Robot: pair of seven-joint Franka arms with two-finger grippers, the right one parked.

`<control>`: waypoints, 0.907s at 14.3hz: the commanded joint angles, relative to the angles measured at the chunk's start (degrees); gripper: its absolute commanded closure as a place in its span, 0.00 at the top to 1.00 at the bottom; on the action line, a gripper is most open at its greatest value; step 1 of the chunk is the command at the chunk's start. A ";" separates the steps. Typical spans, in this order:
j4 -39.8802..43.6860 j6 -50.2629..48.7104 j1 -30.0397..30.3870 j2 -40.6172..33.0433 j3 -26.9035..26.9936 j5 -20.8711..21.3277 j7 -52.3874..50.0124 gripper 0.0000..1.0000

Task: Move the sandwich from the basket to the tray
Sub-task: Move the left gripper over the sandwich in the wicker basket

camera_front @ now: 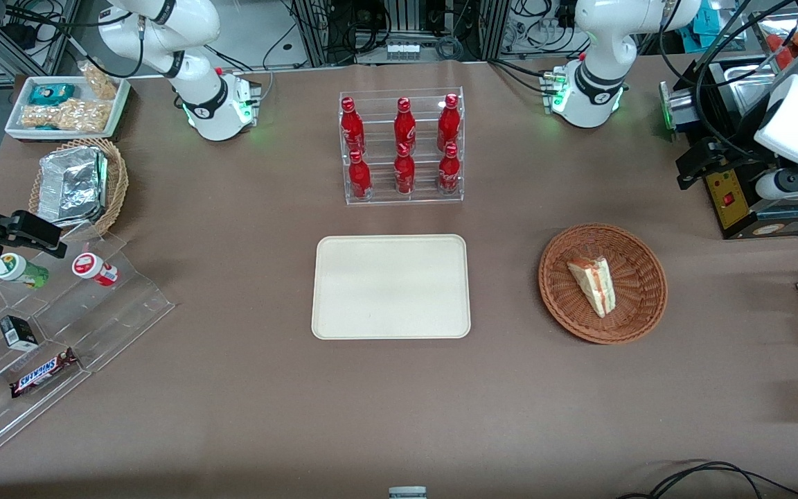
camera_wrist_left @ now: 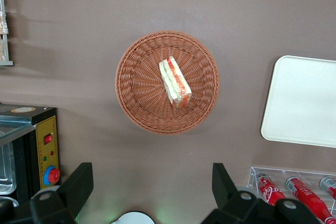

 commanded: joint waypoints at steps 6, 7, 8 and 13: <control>-0.48 -3.00 0.09 0.27 0.08 0.83 -0.84 1.00; -0.39 -5.01 0.09 1.41 0.17 0.75 -0.92 1.00; -0.39 -7.55 0.88 2.81 0.17 0.75 -1.79 1.00; -2.14 -0.84 1.32 12.92 -0.09 0.75 -20.15 1.00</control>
